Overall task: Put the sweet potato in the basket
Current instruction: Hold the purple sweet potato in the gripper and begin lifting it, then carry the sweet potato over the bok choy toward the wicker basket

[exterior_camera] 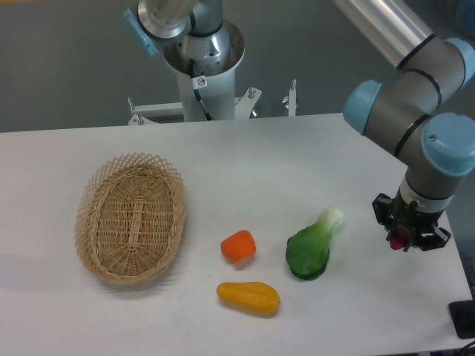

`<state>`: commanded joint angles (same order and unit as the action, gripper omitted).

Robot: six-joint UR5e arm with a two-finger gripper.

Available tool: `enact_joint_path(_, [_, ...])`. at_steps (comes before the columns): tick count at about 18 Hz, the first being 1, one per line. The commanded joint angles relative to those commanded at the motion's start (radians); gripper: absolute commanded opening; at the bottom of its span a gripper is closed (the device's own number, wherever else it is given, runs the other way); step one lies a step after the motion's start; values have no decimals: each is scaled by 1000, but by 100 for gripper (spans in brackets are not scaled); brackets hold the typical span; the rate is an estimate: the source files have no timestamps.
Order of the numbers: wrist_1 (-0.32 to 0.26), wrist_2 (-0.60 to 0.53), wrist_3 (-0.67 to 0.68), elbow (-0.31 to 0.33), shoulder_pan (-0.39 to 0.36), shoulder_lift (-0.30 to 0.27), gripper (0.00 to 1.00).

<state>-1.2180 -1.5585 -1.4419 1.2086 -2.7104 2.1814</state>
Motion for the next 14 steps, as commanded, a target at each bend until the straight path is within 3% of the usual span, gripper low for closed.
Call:
enact_joint_path(6, [-23, 6, 3, 133, 4, -98, 17])
enact_joint_path(14, [-25, 3, 6, 143, 34, -107, 17])
